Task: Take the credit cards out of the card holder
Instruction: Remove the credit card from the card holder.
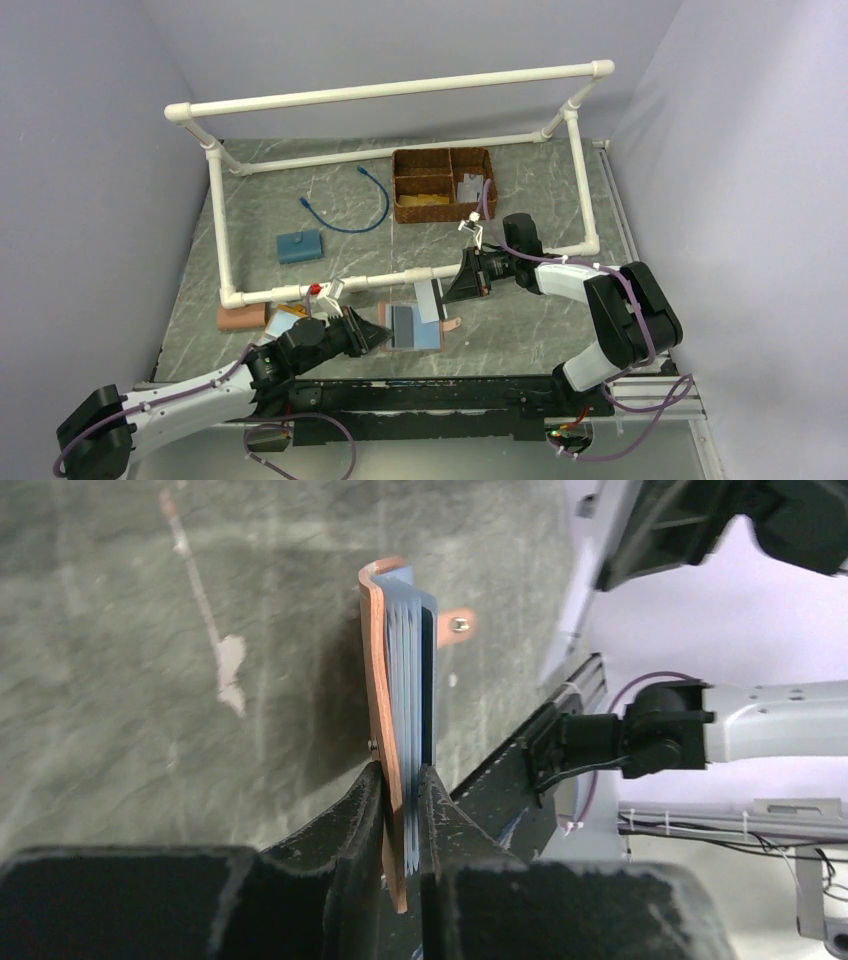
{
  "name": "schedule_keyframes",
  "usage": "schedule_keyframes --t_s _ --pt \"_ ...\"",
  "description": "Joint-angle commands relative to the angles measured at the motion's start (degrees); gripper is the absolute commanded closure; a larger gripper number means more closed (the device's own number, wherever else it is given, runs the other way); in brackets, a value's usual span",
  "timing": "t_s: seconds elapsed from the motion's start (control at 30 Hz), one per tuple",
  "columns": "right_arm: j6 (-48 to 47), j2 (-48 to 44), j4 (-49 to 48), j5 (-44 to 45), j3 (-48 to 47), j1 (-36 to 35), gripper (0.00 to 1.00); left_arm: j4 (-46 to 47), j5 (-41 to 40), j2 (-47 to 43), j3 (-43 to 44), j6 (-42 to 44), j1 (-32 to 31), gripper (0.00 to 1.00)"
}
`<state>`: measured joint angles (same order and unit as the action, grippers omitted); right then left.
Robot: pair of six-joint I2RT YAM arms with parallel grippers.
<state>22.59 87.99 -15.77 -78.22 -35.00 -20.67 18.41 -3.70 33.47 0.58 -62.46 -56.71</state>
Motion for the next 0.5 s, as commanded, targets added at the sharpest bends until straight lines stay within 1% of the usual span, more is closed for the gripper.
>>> schedule_keyframes --t_s 0.0,0.03,0.07,0.1,0.17,0.27,0.3,0.33,0.47 --pt "-2.1 0.2 -0.2 -0.4 -2.1 0.3 1.0 -7.9 -2.7 -1.4 -1.3 -4.9 -0.1 1.0" --pt "-2.2 0.3 -0.2 -0.4 -2.2 0.3 1.0 -9.4 -3.1 -1.8 -1.2 -5.7 -0.2 0.97" --pt "-2.2 0.4 -0.1 -0.4 -2.2 0.3 1.0 -11.1 -3.7 -2.1 -1.1 -6.7 -0.2 0.91" --pt "-2.2 0.4 -0.2 -0.4 -2.2 0.3 1.0 -13.6 -4.4 -2.4 -1.0 -7.9 -0.2 0.82" --pt "-2.4 0.4 0.1 -0.4 -2.2 0.3 1.0 -19.8 -6.3 -2.7 1.1 -10.0 -0.1 0.58" --pt "-3.0 0.3 0.7 -0.3 -2.3 0.3 1.0 -29.9 -8.1 -2.3 6.7 -9.9 -0.2 0.29" --pt "-3.0 0.5 0.8 -0.3 -2.5 0.3 1.0 -32.8 -8.6 -1.9 8.9 -9.2 -0.2 0.25" --pt "-3.1 0.5 0.9 -0.4 -2.5 0.3 1.0 -35.4 -9.0 -1.6 10.8 -8.0 -0.2 0.23" --pt "-3.6 0.5 1.6 -0.6 -2.9 0.2 1.0 -43.6 -9.1 -1.2 18.6 -1.4 -0.2 0.19"
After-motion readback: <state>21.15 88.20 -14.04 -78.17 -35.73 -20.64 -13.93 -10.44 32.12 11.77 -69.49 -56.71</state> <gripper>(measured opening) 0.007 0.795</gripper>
